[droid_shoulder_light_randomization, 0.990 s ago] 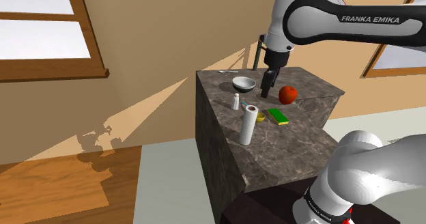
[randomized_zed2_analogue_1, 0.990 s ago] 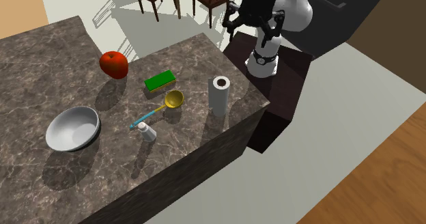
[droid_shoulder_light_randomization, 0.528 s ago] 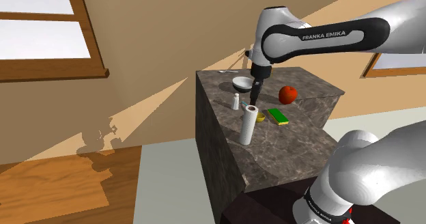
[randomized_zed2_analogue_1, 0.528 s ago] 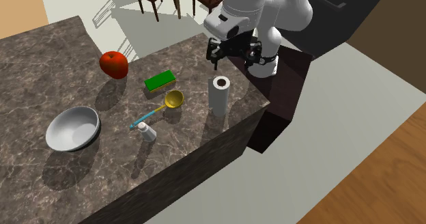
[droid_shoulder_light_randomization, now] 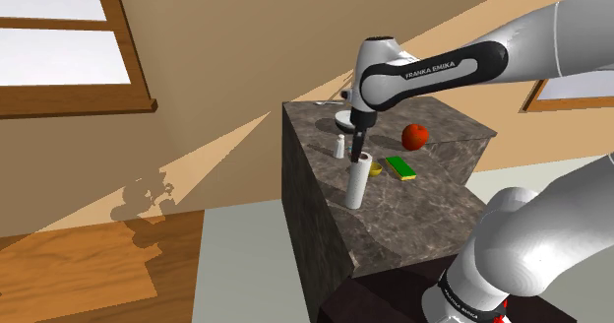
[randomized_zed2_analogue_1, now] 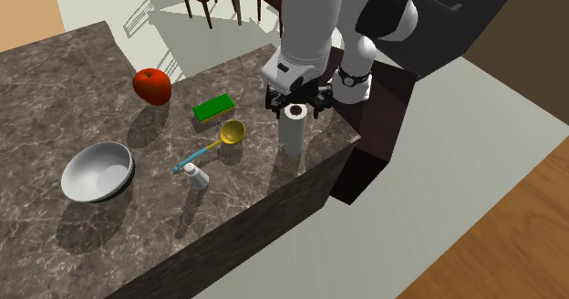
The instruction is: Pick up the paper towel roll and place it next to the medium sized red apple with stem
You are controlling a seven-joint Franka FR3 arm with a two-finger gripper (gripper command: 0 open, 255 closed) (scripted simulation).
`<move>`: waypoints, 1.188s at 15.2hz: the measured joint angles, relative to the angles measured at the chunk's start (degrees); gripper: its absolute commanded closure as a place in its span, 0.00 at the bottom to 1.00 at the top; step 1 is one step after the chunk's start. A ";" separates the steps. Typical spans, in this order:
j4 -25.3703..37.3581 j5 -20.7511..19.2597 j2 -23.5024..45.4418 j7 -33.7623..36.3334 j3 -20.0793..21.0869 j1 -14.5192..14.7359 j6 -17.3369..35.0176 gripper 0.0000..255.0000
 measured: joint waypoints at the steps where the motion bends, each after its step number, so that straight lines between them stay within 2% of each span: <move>1: -0.49 -0.06 0.41 -0.16 -0.18 -0.06 0.91 0.00; 4: -2.07 -0.09 1.41 -0.01 -0.28 0.00 3.46 0.00; 10: -2.47 -0.13 1.63 -0.07 -0.37 -0.04 4.13 0.00; 11: -2.48 -0.13 1.63 -0.07 -0.37 -0.04 4.14 1.00; 18: -2.47 -0.09 1.61 -0.06 -0.35 -0.02 4.13 1.00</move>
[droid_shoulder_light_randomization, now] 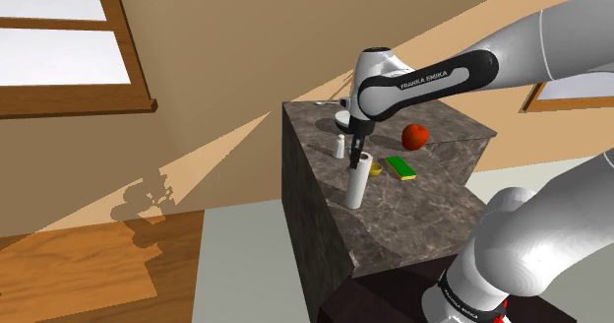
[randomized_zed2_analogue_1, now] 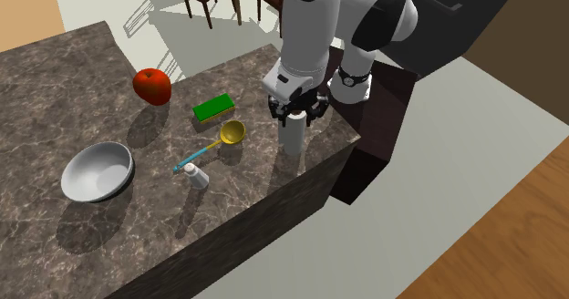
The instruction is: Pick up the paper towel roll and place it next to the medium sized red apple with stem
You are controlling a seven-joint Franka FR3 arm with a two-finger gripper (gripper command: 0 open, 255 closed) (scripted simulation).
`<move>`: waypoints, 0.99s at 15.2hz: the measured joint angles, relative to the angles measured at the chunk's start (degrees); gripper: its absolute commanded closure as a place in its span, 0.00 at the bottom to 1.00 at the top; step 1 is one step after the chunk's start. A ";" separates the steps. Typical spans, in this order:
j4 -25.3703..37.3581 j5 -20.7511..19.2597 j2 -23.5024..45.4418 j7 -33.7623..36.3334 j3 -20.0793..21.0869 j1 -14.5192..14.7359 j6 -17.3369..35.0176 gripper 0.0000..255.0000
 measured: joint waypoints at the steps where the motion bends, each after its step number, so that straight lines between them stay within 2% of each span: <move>1: 0.00 0.00 0.00 -0.01 -0.01 0.00 0.00 1.00; 6: 0.90 -0.02 -0.70 -0.06 0.09 -0.04 -1.61 1.00; 15: 6.19 0.28 -2.96 -0.15 0.69 0.08 -9.13 1.00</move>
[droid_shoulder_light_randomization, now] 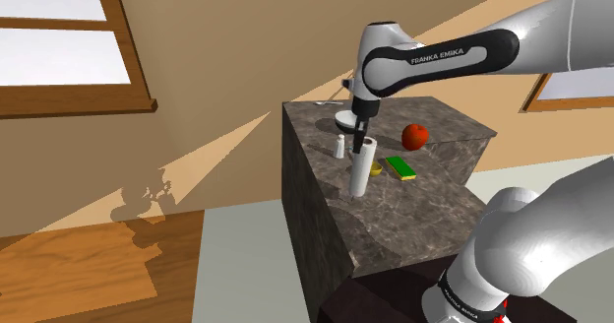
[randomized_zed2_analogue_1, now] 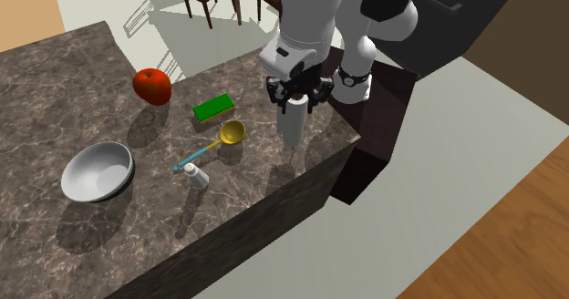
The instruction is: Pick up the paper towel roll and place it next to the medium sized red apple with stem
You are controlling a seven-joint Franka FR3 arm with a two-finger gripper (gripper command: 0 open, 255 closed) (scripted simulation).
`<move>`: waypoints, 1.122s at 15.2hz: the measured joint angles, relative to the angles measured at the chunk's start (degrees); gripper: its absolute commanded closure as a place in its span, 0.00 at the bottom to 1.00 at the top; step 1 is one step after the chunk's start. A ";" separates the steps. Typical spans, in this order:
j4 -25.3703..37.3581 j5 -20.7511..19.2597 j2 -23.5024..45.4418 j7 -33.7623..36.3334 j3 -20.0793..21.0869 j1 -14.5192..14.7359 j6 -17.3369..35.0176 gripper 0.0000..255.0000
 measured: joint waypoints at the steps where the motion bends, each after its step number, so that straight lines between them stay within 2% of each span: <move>1: 0.40 0.02 -0.33 0.03 0.10 0.02 -0.74 1.00; 17: 11.98 0.61 -1.21 -0.50 0.81 0.27 -13.18 1.00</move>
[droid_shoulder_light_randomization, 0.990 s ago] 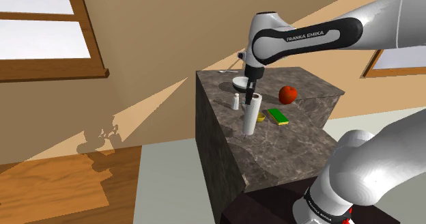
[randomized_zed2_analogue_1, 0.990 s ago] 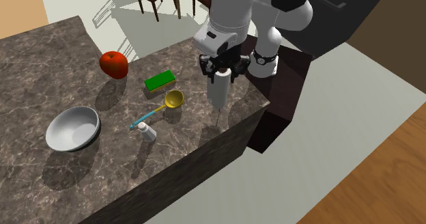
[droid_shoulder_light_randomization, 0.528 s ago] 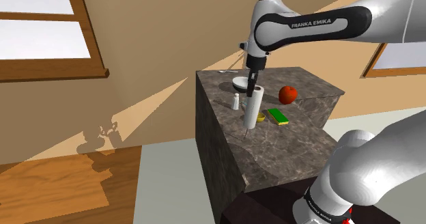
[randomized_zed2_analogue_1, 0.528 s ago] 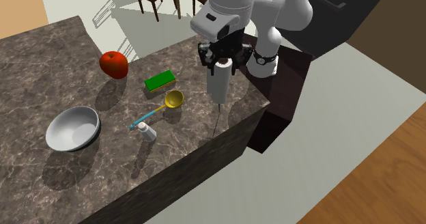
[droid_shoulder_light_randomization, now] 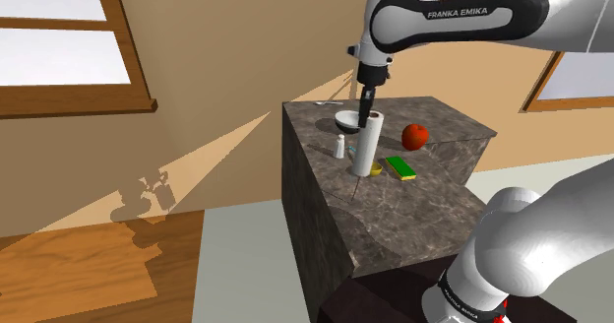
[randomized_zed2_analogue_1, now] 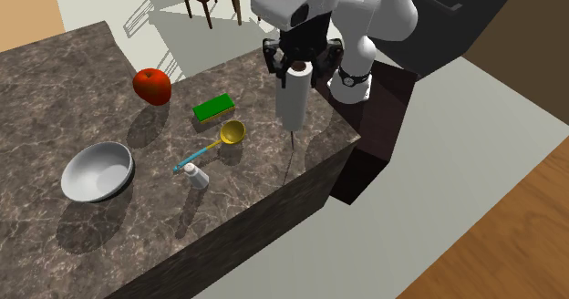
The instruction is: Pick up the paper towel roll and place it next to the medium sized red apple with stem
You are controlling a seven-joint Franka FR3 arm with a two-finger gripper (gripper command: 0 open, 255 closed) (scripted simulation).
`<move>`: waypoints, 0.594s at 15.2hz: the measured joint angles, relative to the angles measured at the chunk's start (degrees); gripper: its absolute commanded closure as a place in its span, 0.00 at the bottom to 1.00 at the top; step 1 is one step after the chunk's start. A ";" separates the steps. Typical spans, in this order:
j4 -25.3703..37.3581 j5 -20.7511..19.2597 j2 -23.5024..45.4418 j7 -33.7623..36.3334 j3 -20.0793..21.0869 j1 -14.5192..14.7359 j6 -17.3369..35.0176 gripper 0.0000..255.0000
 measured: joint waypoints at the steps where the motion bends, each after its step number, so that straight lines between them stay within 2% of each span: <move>1: 0.68 0.05 -0.05 0.05 0.11 0.05 -0.74 1.00; 9: 7.54 0.31 0.54 -0.37 0.31 0.15 -7.00 1.00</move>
